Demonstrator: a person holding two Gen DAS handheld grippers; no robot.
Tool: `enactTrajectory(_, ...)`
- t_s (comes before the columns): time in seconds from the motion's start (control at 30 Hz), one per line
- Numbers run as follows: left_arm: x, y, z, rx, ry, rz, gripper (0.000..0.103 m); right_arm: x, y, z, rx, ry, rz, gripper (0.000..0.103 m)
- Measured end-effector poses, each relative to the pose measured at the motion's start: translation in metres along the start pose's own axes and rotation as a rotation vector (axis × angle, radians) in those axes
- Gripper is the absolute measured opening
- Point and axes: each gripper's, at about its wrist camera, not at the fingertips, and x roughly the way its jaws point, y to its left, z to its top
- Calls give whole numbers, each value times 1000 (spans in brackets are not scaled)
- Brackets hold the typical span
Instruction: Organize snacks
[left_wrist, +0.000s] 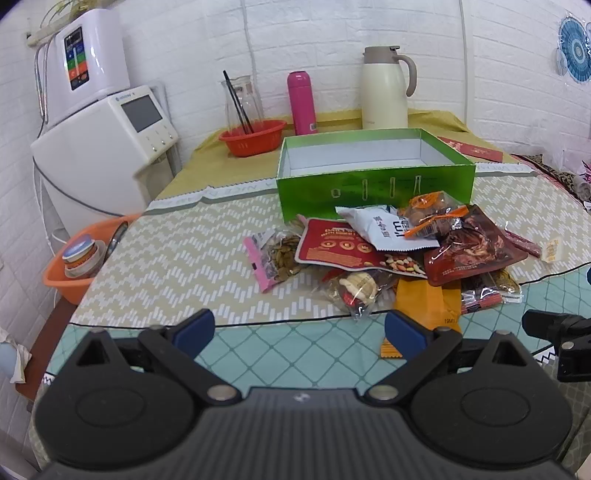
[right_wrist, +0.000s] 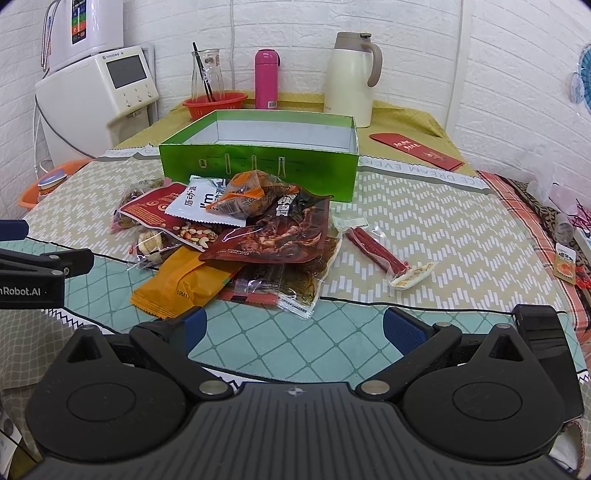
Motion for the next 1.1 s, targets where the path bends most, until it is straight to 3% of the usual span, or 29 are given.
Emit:
enactTrajectory(0.7,18,3,5,-15,33,-24,97,17,-3,5,5,15,17,103)
enactTrajectory(0.83,23,9,15,-27,23,-73,97,21,-8,9,14,-5,52,103)
enactTrajectory(1.0,32,13,41,-31,0,-231,97,28,-15,21,21,-89,110,103)
enactTrajectory(1.1,41,11,61,-44,4,-327,97,36,-16,30,-2,-125,98,103)
